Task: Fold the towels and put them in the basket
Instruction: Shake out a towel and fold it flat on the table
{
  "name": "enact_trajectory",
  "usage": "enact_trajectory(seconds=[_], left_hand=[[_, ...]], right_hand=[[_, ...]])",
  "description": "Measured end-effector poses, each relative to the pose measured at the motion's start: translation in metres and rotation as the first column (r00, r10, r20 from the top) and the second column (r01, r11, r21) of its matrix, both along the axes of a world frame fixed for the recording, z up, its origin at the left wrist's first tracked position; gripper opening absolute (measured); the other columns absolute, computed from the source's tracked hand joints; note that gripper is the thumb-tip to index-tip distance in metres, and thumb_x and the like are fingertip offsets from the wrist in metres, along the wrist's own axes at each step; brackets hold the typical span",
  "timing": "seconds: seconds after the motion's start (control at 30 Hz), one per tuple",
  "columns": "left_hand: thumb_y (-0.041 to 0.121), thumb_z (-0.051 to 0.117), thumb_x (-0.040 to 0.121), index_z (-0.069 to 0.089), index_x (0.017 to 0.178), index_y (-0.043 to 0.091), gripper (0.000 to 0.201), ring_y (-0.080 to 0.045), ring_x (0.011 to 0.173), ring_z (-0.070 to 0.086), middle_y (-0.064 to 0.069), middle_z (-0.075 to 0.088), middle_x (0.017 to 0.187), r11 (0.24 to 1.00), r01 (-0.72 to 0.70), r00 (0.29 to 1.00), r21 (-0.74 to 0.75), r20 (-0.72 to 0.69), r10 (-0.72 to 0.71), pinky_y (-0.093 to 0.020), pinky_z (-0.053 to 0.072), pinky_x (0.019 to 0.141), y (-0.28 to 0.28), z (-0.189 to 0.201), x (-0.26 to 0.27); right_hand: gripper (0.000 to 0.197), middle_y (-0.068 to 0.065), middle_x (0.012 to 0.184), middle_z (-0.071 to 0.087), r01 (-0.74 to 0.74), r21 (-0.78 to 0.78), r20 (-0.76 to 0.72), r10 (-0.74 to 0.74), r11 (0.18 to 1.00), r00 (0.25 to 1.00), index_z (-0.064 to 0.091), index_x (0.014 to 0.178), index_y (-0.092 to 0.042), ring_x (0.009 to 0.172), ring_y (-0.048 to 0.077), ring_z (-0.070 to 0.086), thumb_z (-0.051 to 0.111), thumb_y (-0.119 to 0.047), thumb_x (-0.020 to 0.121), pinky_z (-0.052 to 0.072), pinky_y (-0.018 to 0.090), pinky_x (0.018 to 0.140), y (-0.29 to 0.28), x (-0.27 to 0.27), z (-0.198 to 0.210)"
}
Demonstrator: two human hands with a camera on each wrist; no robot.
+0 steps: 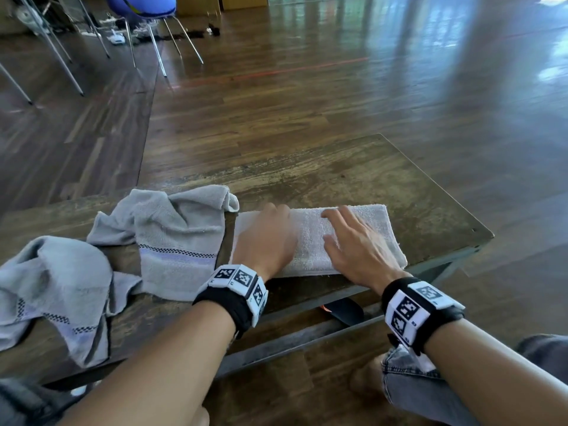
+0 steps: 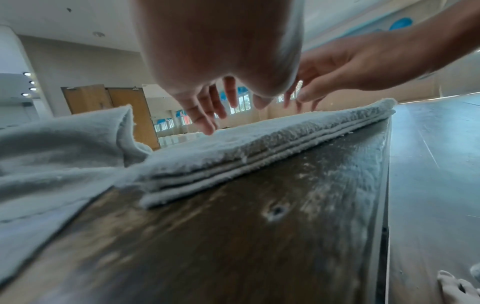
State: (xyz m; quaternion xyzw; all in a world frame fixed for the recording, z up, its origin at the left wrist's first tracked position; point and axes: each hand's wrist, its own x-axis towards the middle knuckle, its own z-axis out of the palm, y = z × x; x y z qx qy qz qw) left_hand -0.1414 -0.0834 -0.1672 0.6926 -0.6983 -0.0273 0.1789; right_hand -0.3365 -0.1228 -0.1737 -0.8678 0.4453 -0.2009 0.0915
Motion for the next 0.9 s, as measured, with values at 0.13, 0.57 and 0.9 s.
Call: enact_trajectory(seconds=[0.13, 0.57, 0.9], left_hand=[[0.032, 0.044, 0.100, 0.036, 0.143, 0.014, 0.047, -0.025, 0.142, 0.032, -0.007, 0.033, 0.152, 0.993, 0.044, 0.997, 0.109, 0.061, -0.051, -0.040, 0.035, 0.109, -0.015, -0.016, -0.012], [0.046, 0.014, 0.105, 0.000, 0.160, 0.025, 0.061, -0.010, 0.153, -0.012, 0.009, -0.008, 0.167, 0.965, -0.003, 1.000, 0.263, 0.015, -0.001, -0.038, -0.009, 0.124, -0.016, -0.046, -0.013], [0.074, 0.008, 0.093, -0.007, 0.157, 0.042, 0.073, -0.014, 0.152, -0.017, 0.006, -0.018, 0.166, 0.932, -0.029, 0.999, 0.361, 0.031, 0.019, -0.040, -0.011, 0.123, -0.012, -0.044, 0.006]], right_hand=[[0.058, 0.001, 0.162, 0.031, -0.056, 0.082, -0.132, 0.066, 0.995, 0.989, 0.031, 0.154, -0.017, 0.148, 0.020, 0.029, 0.046, -0.022, 0.098, 0.026, 0.038, 0.120, -0.007, 0.024, -0.014], [0.064, -0.011, 0.169, 0.001, 0.000, 0.152, -0.210, 0.032, 0.988, 0.977, 0.009, 0.162, -0.026, 0.155, 0.008, -0.005, 0.028, -0.035, 0.102, -0.003, 0.040, 0.126, -0.012, 0.028, -0.034], [0.072, -0.014, 0.169, -0.004, 0.050, 0.183, -0.237, -0.006, 0.982, 0.972, 0.007, 0.161, -0.033, 0.155, 0.010, -0.008, 0.015, -0.057, 0.094, 0.000, 0.039, 0.126, -0.017, 0.017, -0.035]])
